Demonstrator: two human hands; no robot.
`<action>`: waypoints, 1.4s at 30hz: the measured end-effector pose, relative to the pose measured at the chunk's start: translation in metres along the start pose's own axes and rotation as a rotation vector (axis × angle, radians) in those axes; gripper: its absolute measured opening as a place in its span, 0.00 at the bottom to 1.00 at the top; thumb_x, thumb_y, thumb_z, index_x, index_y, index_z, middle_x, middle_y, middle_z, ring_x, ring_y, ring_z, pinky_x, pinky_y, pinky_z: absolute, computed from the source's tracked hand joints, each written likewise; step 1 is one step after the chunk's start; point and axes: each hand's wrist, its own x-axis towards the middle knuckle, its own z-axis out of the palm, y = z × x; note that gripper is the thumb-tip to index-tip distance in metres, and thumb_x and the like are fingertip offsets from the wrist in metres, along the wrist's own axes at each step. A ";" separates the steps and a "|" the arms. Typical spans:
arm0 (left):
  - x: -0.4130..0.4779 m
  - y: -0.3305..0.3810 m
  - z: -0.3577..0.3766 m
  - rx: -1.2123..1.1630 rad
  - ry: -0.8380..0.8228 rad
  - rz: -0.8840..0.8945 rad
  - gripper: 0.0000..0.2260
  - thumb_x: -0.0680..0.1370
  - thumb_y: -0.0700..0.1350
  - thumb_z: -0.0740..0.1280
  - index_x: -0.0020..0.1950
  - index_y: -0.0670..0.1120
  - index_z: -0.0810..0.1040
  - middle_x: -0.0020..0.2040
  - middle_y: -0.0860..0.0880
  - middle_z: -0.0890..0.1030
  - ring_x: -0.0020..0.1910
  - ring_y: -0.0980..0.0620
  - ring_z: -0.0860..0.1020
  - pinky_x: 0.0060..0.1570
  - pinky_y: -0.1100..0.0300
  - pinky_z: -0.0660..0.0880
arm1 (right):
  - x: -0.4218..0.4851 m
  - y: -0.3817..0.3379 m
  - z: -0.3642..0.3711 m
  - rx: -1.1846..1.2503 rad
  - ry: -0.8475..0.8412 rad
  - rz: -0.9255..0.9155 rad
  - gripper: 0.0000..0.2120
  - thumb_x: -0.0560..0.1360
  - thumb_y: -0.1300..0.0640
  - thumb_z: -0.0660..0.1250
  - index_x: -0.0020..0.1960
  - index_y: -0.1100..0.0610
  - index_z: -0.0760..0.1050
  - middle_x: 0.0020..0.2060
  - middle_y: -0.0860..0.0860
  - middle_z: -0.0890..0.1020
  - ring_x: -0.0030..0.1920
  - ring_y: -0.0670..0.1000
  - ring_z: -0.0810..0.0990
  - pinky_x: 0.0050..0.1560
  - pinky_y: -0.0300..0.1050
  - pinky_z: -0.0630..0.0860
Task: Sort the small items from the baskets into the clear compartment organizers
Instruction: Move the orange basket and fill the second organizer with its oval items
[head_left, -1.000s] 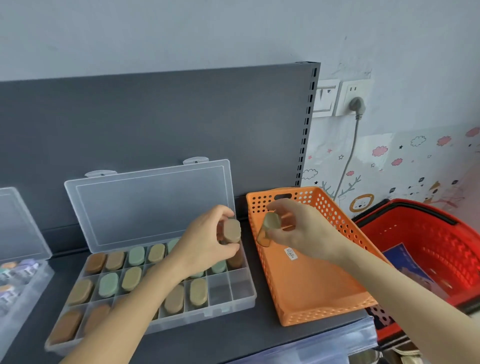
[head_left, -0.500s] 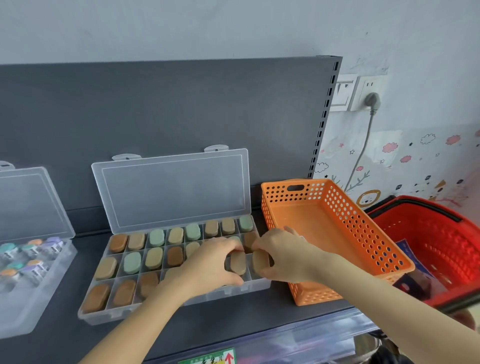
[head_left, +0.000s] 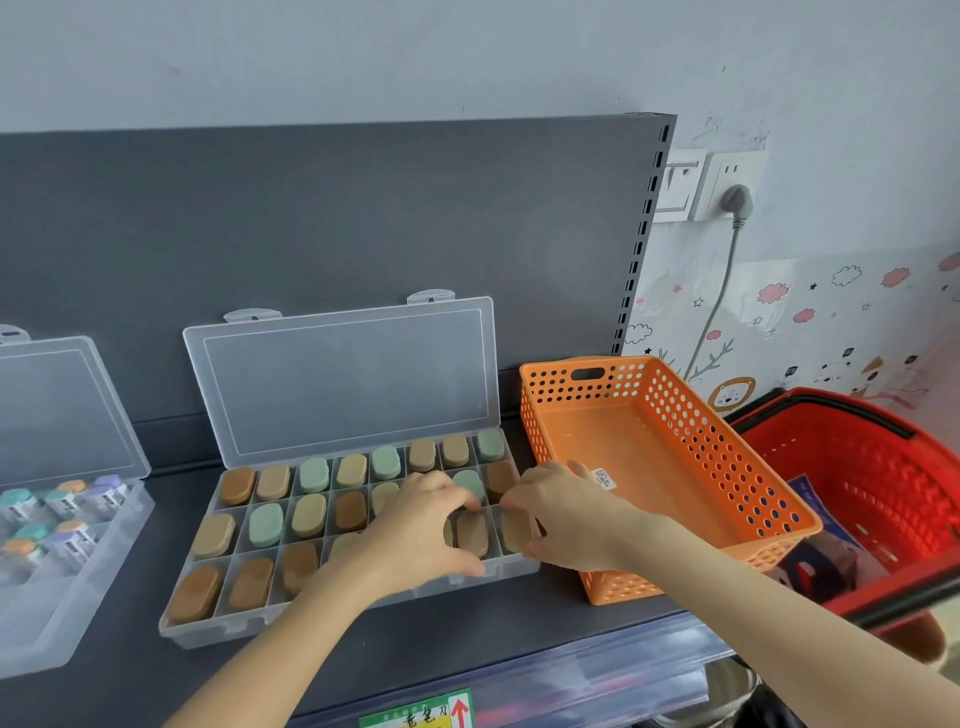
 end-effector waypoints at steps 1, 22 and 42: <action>0.000 0.000 0.000 -0.001 -0.001 -0.001 0.29 0.69 0.57 0.74 0.67 0.52 0.72 0.61 0.56 0.69 0.62 0.56 0.64 0.61 0.58 0.68 | -0.001 0.001 0.001 0.015 0.007 -0.006 0.15 0.75 0.54 0.65 0.61 0.52 0.74 0.54 0.49 0.74 0.62 0.53 0.68 0.70 0.63 0.57; 0.061 0.085 0.024 -0.350 0.167 -0.006 0.30 0.75 0.66 0.59 0.73 0.51 0.64 0.66 0.58 0.72 0.63 0.60 0.71 0.62 0.62 0.71 | -0.078 0.147 -0.027 0.345 0.459 0.639 0.23 0.76 0.56 0.66 0.70 0.58 0.68 0.65 0.56 0.74 0.60 0.55 0.76 0.54 0.44 0.73; 0.055 0.119 0.016 -0.457 0.583 -0.193 0.23 0.80 0.37 0.61 0.73 0.50 0.63 0.57 0.56 0.78 0.43 0.63 0.78 0.37 0.71 0.73 | -0.102 0.125 -0.059 0.715 0.746 0.495 0.17 0.78 0.63 0.57 0.62 0.51 0.75 0.49 0.43 0.82 0.50 0.47 0.81 0.51 0.49 0.77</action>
